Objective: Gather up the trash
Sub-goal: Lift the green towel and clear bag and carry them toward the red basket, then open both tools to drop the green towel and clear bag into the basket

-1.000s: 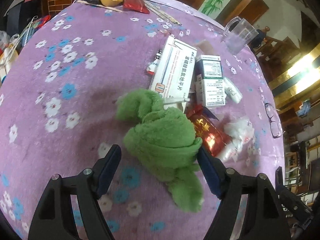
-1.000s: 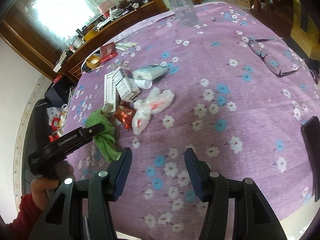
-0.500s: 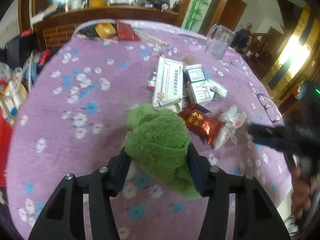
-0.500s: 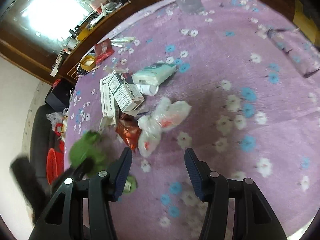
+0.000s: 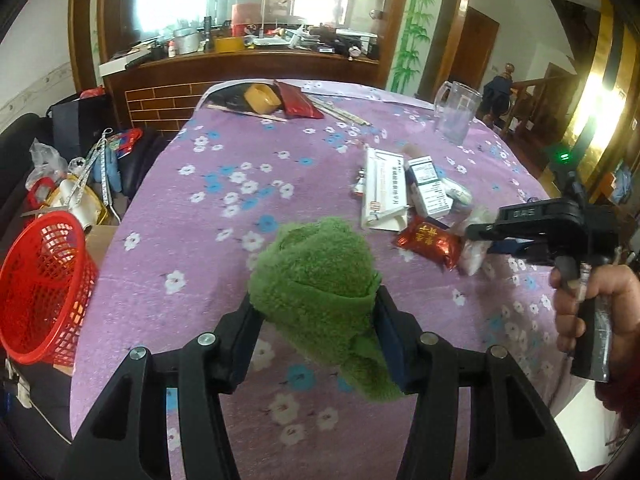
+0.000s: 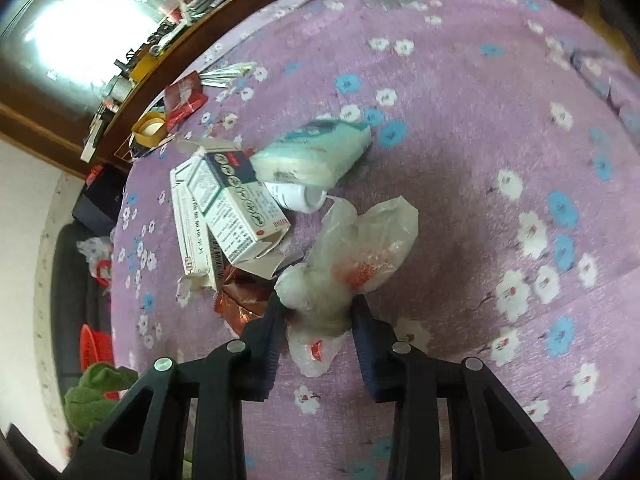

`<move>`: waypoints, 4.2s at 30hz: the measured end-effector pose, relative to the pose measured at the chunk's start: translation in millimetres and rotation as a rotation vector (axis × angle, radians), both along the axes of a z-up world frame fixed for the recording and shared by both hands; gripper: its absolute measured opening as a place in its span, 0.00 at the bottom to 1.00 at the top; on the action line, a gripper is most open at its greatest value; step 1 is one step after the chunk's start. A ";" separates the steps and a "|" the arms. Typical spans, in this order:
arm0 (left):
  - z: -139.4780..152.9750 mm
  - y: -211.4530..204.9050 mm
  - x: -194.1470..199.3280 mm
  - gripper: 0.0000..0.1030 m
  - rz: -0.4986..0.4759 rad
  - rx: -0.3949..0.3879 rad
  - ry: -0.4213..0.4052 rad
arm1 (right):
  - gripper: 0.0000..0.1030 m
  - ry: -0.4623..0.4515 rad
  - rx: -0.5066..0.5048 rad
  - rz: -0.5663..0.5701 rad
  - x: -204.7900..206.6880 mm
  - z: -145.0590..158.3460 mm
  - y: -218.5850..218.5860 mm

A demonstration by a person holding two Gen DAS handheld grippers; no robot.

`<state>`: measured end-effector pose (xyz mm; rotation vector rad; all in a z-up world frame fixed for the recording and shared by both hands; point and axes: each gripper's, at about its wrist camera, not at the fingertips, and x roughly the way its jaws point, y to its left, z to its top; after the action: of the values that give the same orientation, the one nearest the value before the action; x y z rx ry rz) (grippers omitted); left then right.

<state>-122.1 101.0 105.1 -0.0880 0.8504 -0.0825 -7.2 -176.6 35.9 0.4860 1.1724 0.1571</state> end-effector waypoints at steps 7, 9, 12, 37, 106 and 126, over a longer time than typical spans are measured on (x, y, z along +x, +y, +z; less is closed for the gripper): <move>4.9 7.5 -4.9 0.52 0.010 0.014 -0.019 | 0.34 -0.187 -0.107 0.101 -43.8 53.6 17.2; 8.0 9.7 -6.5 0.52 0.012 0.017 -0.031 | 0.34 -0.239 -0.131 0.158 -61.9 67.5 34.0; 11.8 13.5 -10.7 0.52 0.023 0.024 -0.045 | 0.35 -0.287 -0.155 0.237 -85.1 77.2 60.9; 33.7 68.3 -51.6 0.52 0.149 0.081 -0.104 | 0.35 -0.363 -0.166 0.508 -134.5 88.8 175.3; 45.7 299.6 -75.5 0.53 0.515 0.058 -0.128 | 0.35 -0.380 -0.060 0.856 -89.5 124.3 433.9; 27.0 325.7 -53.1 0.58 0.527 0.071 -0.079 | 0.40 -0.311 -0.071 0.928 -53.2 95.0 505.8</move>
<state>-175.2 426.7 132.1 -0.2373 0.7278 0.4354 -60.3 329.2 130.9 -0.1789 1.0137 0.9507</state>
